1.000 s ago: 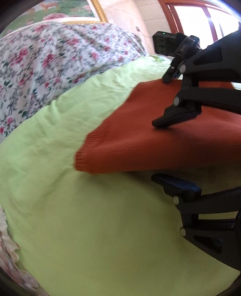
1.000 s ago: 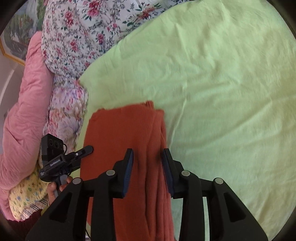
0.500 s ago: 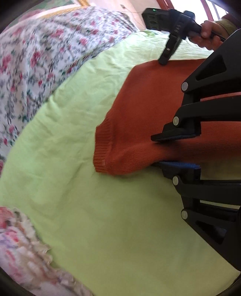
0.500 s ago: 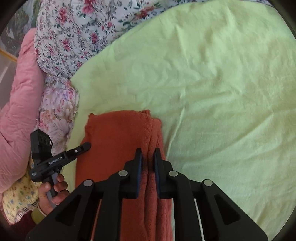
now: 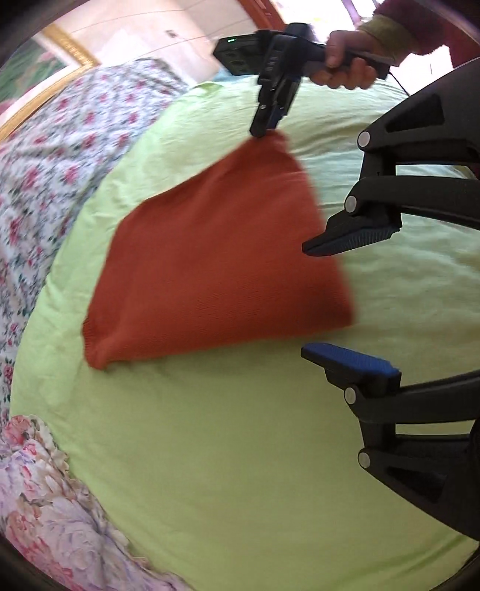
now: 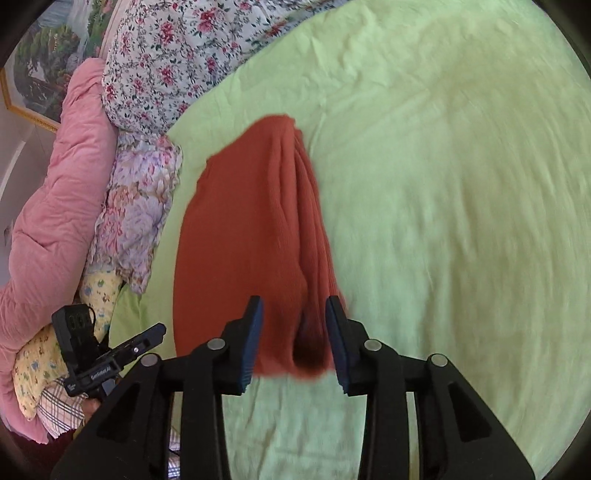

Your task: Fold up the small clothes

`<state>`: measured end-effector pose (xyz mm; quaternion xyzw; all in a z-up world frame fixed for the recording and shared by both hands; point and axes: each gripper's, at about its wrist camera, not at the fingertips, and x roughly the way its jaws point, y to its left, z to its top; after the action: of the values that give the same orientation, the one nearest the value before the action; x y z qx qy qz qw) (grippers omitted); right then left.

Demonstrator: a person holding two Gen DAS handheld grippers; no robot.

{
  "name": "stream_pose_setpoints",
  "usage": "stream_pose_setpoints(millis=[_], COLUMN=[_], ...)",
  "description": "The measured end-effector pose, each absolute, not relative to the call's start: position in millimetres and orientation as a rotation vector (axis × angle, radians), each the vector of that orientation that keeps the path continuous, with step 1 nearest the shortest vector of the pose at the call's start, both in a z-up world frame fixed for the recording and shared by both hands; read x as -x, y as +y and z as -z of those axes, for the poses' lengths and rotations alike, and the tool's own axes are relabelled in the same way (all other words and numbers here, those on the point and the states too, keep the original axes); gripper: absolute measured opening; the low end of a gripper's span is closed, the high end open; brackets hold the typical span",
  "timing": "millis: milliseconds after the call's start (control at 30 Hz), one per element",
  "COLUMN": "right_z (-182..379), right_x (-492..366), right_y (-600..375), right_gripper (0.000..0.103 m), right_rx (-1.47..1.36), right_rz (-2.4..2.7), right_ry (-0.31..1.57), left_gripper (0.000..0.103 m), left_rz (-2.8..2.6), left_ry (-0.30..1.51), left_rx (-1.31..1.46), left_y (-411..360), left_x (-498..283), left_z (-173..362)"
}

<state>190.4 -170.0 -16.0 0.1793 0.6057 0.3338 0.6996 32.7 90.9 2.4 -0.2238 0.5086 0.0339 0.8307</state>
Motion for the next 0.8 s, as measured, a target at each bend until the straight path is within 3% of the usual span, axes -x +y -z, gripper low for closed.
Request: stream_pose_setpoints(millis=[367,433,500,533,600,800], right_z=[28,28,29,30,26,23], right_x=[-169,-169,-170,-170,-171,-171], right_y=[-171,-168,-162,-160,-160,-163], right_gripper=[0.036,0.036,0.029,0.004,0.005,0.004], right_rx=[-0.374,-0.360,-0.329,-0.318,-0.307,-0.180], right_rz=[-0.739,-0.753,-0.778,-0.787,-0.801,-0.762], right_ry=[1.344,1.332,1.333,1.340,1.334,1.311], left_gripper=[0.046,0.037,0.029,0.024,0.018,0.015], left_rz=[-0.201,-0.220,-0.214,-0.214,-0.207,-0.197], left_ry=[1.110,1.122,1.119,1.115,1.109,1.127], left_rx=[0.298,0.298,0.311,0.314,0.310,0.328], left_y=[70,73,72,70,66,66], left_x=[-35,-43,-43,-43,-43,-44], left_z=[32,39,40,38,36,43])
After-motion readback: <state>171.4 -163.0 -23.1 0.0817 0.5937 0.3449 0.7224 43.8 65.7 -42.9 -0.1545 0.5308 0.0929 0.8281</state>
